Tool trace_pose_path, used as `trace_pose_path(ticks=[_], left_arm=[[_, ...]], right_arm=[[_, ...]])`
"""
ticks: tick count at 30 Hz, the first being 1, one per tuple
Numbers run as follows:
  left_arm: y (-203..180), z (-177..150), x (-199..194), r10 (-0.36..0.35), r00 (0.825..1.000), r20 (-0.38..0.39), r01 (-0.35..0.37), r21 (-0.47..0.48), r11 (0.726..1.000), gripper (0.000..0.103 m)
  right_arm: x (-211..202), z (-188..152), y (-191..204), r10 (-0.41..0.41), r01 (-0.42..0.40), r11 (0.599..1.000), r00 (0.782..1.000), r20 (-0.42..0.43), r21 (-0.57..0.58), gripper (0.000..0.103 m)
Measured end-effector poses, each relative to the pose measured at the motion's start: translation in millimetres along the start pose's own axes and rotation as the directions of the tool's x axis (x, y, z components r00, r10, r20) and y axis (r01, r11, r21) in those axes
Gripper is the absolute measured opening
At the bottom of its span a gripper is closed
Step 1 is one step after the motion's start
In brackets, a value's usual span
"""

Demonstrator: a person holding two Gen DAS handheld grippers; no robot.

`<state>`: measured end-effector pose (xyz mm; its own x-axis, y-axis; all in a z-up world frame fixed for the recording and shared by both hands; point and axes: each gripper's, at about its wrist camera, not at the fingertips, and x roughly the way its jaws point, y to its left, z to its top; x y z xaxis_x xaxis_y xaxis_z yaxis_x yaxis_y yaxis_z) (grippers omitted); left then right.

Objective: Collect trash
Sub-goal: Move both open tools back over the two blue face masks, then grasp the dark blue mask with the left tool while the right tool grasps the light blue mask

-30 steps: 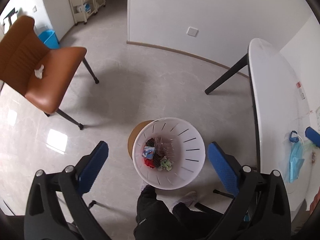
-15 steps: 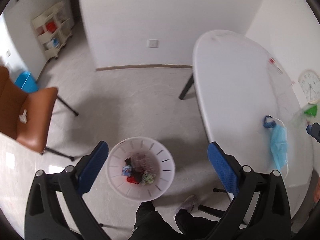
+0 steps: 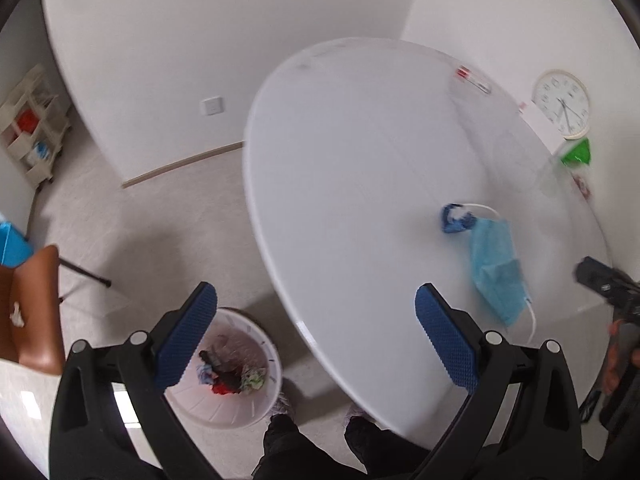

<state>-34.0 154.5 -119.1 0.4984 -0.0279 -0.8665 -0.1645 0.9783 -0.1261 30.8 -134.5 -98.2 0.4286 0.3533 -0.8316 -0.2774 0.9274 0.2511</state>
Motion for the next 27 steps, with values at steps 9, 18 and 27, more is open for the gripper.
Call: trace_pose_path(ticks=[9, 18, 27], left_arm=[[-69.1, 18.8, 41.8, -0.129, 0.991, -0.036, 0.134, 0.214, 0.968, 0.095], [-145.9, 41.8, 118.4, -0.192, 0.974, -0.121, 0.227, 0.479, 0.848, 0.071], [-179.2, 54.5, 167.6, -0.205, 0.950, -0.234, 0.303, 0.552, 0.777, 0.038]], right_arm=[[63.9, 6.9, 1.0, -0.001, -0.006, 0.998, 0.995, -0.100, -0.070, 0.075], [75.8, 1.3, -22.1, 0.058, -0.068, 0.997, 0.980, -0.189, -0.045, 0.054], [84.4, 1.5, -38.9, 0.144, -0.143, 0.990, 0.967, -0.211, 0.018, 0.051]])
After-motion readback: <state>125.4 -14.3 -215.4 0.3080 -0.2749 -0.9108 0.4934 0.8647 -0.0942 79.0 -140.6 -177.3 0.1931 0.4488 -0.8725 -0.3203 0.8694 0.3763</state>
